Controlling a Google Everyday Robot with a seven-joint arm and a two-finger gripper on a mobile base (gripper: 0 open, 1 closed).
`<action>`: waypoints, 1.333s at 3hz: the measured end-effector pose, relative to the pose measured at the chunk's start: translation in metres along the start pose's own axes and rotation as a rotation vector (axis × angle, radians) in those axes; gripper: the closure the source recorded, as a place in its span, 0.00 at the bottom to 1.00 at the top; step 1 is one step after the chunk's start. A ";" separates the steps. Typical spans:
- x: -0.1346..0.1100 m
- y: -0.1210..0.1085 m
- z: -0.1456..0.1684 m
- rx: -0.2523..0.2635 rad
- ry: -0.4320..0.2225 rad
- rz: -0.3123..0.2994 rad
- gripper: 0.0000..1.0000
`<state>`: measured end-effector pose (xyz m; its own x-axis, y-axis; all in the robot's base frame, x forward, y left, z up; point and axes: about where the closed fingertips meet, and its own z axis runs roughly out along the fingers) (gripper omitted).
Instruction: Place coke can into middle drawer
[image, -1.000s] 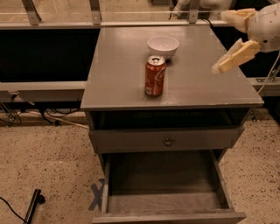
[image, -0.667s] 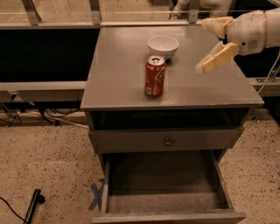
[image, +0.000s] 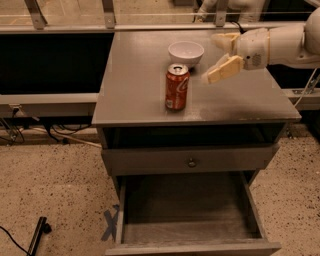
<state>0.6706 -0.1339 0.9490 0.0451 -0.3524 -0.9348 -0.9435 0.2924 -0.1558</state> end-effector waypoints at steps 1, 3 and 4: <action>0.011 -0.012 0.012 0.025 -0.033 0.036 0.00; 0.008 0.019 0.046 -0.105 -0.094 -0.008 0.00; 0.013 0.030 0.054 -0.128 -0.096 -0.021 0.00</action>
Offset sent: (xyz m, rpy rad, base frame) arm -0.0053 0.0434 -0.0314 0.1104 0.0272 0.1294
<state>0.6606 -0.0819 0.9150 0.0905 -0.2692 -0.9588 -0.9758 0.1685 -0.1394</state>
